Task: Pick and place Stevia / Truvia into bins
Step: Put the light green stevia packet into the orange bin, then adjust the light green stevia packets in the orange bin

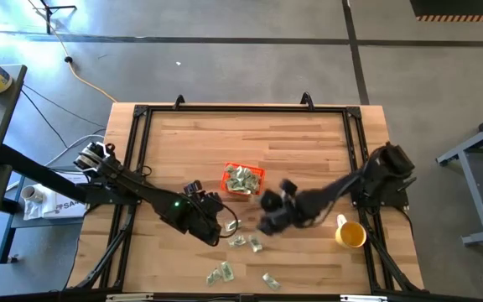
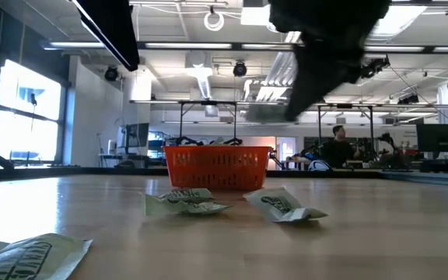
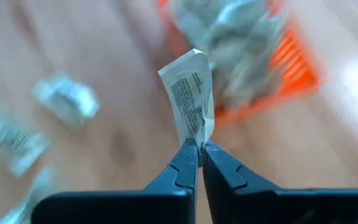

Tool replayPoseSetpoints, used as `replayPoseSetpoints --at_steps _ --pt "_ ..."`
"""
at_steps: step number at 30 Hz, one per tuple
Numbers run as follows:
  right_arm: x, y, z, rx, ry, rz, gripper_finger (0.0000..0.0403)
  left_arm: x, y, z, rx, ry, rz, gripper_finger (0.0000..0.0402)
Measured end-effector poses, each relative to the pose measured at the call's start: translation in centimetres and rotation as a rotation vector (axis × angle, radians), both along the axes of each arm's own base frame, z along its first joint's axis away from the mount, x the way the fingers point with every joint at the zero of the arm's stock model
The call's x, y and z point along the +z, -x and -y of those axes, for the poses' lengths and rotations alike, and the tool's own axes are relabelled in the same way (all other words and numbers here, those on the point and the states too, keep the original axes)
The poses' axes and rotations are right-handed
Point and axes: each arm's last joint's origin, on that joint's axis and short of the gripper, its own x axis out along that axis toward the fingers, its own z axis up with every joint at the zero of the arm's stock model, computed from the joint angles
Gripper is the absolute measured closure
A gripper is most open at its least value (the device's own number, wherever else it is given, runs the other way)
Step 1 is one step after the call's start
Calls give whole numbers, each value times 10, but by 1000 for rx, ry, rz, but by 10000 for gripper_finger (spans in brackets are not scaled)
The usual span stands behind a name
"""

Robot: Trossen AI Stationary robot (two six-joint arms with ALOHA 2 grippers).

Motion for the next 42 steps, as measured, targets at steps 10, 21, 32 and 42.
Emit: replayPoseSetpoints --at_steps 10,21,32,42 --pt "7 -39 76 -27 2 90 394 0 14 23 -11 29 13 161" --pt "-4 -47 101 92 -92 23 319 -1 54 57 125 47 66 211" --pt "4 -33 62 135 -53 -1 233 -1 56 57 160 50 75 220" --pt "10 -44 75 64 -133 117 304 2 50 45 231 45 97 233"
